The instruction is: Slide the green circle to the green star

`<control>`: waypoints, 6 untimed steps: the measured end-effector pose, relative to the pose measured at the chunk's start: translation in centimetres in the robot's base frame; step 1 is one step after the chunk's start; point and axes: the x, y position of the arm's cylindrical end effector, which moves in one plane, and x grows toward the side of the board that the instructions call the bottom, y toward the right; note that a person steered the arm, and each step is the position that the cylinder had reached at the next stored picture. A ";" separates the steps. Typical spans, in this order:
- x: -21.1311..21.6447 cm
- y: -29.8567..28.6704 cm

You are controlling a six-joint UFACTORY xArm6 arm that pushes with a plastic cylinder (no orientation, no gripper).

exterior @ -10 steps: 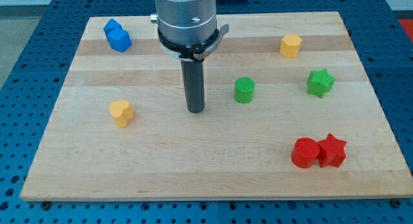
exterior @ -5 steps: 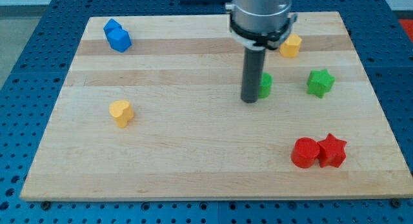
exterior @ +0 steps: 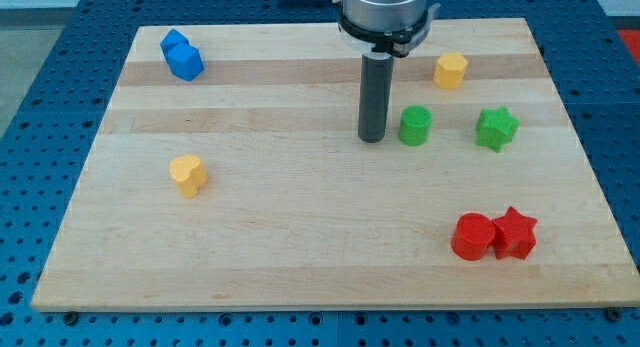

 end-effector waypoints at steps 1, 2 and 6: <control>-0.3 0.0; -0.4 0.0; -0.4 3.1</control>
